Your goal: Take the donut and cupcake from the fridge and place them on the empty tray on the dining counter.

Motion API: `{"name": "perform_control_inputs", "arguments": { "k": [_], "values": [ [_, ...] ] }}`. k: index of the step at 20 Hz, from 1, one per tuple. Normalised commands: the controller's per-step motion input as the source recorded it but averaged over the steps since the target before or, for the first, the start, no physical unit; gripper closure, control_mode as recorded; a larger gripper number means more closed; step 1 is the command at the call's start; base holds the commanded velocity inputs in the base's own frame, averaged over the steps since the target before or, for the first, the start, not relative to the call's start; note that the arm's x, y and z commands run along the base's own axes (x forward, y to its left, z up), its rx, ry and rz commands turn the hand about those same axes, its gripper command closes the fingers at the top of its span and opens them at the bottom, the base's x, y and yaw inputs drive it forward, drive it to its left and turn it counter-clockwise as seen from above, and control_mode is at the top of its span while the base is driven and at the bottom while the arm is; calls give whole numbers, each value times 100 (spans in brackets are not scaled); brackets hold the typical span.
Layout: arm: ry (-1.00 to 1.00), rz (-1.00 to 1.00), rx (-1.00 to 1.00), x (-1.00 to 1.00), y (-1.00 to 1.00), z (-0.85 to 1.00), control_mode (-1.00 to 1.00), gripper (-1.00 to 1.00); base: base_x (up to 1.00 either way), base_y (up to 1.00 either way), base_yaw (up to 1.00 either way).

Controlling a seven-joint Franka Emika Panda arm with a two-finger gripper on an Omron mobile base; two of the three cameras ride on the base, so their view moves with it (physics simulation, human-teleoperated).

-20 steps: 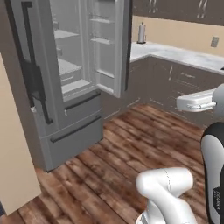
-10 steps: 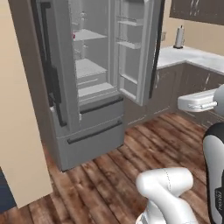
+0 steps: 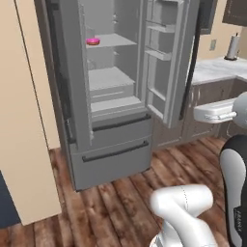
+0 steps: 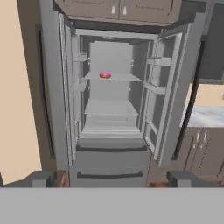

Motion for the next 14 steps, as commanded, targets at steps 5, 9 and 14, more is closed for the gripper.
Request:
{"name": "perform_control_inputs", "arguments": {
  "k": [5,9,14],
  "values": [
    [0,0,0,0,0,0,100,-100,40,-38,24],
    [0,0,0,0,0,0,100,-100,63,0,4],
    [0,0,0,0,0,0,100,-100,61,-4,0]
  ]
}}
